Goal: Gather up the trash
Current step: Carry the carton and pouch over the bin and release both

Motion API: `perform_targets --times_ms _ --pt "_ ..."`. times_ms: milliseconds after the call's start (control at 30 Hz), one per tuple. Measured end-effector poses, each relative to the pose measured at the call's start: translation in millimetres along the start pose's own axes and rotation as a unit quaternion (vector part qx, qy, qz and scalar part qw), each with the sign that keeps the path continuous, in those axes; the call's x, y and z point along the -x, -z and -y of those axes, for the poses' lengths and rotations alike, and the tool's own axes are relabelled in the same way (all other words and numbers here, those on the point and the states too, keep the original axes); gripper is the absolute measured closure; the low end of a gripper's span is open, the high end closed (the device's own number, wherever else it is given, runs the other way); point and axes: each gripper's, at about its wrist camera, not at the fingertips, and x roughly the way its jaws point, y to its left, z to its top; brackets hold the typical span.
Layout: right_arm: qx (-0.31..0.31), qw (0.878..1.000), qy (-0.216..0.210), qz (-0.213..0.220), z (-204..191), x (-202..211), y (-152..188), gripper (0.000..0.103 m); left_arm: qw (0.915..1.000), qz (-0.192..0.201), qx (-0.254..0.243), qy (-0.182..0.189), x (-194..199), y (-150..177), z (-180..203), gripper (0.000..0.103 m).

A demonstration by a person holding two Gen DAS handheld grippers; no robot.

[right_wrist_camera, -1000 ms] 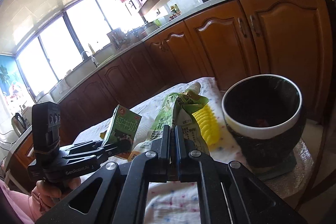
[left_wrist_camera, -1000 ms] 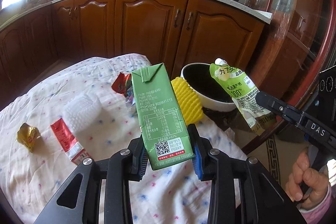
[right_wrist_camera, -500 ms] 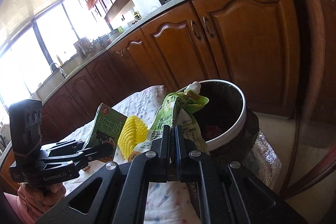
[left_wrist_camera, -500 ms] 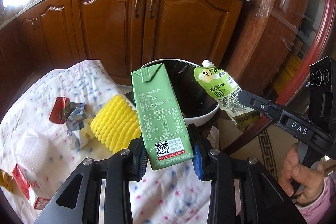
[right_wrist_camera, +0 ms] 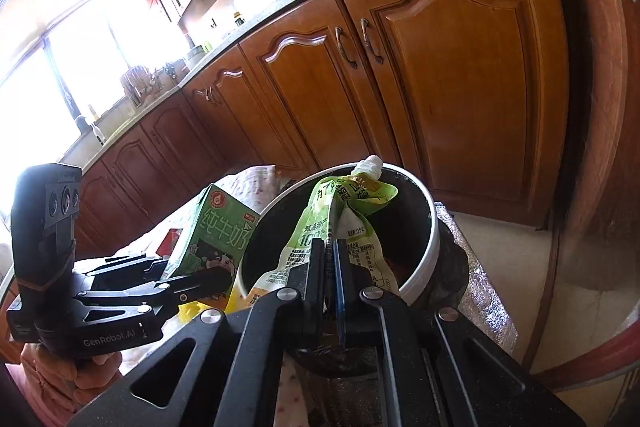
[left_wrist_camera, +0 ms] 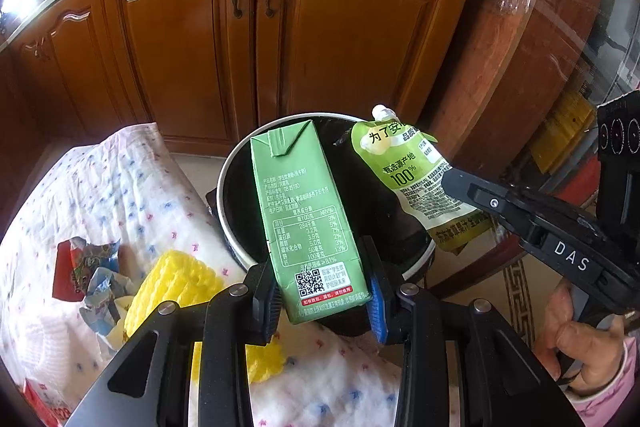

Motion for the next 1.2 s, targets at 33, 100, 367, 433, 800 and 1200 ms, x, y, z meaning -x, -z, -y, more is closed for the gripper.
perform_targets --times_ms 33,100,367,433,800,1200 --pt "0.001 1.0 0.001 -0.002 1 -3 -2 0.099 1.0 -0.004 0.001 -0.001 -5 -2 2 0.07" --pt "0.005 1.0 0.004 -0.008 1 -9 -5 0.099 0.9999 -0.009 0.004 -0.001 -14 -7 1 0.069" --pt "0.004 1.0 0.009 -0.028 14 -31 -11 0.099 0.9996 -0.024 0.013 -0.005 -37 -16 -3 0.069" --pt "0.003 0.999 0.012 -0.032 17 -34 -12 0.099 0.9995 -0.025 0.019 -0.005 -40 -17 -5 0.067" --pt "-0.037 0.999 -0.002 -0.026 25 -34 -11 0.062 0.9994 0.008 0.032 0.008 -14 -4 -9 0.046" --pt "-0.059 0.998 -0.029 0.011 -3 -3 22 0.017 0.9931 0.058 0.101 -0.012 51 76 -36 0.043"
